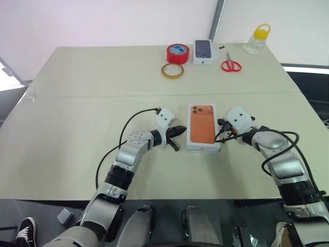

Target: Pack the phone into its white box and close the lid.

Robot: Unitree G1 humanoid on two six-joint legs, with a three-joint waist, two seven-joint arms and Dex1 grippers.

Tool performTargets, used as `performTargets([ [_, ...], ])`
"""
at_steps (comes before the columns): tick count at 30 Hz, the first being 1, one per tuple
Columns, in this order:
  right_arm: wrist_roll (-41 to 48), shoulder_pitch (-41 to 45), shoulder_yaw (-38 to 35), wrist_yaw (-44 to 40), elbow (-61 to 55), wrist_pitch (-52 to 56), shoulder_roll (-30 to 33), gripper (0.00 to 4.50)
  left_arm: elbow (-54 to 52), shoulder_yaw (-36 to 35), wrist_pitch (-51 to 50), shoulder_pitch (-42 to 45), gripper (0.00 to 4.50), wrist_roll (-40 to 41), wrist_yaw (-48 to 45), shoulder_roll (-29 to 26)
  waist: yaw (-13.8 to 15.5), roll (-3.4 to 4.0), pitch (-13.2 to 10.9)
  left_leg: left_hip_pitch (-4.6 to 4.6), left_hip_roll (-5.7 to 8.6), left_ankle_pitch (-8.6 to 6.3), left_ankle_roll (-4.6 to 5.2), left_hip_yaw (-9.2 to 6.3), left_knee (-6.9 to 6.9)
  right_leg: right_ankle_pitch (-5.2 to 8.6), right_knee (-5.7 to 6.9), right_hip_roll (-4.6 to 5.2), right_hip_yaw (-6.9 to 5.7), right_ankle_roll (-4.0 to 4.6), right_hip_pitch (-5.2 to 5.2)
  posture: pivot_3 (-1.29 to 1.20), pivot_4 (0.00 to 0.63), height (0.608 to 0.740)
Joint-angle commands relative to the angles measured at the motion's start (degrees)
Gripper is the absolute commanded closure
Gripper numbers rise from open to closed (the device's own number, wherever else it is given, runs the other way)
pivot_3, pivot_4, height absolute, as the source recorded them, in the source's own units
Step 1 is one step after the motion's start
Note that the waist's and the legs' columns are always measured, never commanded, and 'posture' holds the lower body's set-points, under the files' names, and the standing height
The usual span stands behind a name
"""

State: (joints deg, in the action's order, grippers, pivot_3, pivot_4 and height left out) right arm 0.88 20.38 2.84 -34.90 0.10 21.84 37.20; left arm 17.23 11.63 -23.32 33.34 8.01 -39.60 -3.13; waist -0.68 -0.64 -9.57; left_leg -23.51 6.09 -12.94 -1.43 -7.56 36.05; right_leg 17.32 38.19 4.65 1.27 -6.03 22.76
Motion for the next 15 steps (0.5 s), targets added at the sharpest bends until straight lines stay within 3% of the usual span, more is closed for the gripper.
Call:
performTargets([
  [1, 0.5, 1.9, -0.7, -0.6, -3.2, 0.2, 0.0, 4.46, -3.3, 2.0, 0.5, 0.2, 4.50, 0.7, -1.1, 1.3, 0.0, 0.00, 0.0, 0.00, 0.00, 0.00, 0.00, 0.00, 0.00, 0.00, 0.00, 0.00, 0.00, 0.00, 0.00, 0.00, 0.150, 0.740],
  [15, -1.0, 0.4, -0.6, -2.1, -3.5, -0.2, 2.0, 4.46, -5.8, 3.3, -0.4, -1.2, 4.50, 0.2, -1.0, 0.8, 0.1, 0.00, 0.0, 0.00, 0.01, 0.01, -0.01, 0.00, 0.02, 0.00, 0.00, 0.01, 0.00, 0.00, -0.01, 0.00, 0.150, 0.740],
])
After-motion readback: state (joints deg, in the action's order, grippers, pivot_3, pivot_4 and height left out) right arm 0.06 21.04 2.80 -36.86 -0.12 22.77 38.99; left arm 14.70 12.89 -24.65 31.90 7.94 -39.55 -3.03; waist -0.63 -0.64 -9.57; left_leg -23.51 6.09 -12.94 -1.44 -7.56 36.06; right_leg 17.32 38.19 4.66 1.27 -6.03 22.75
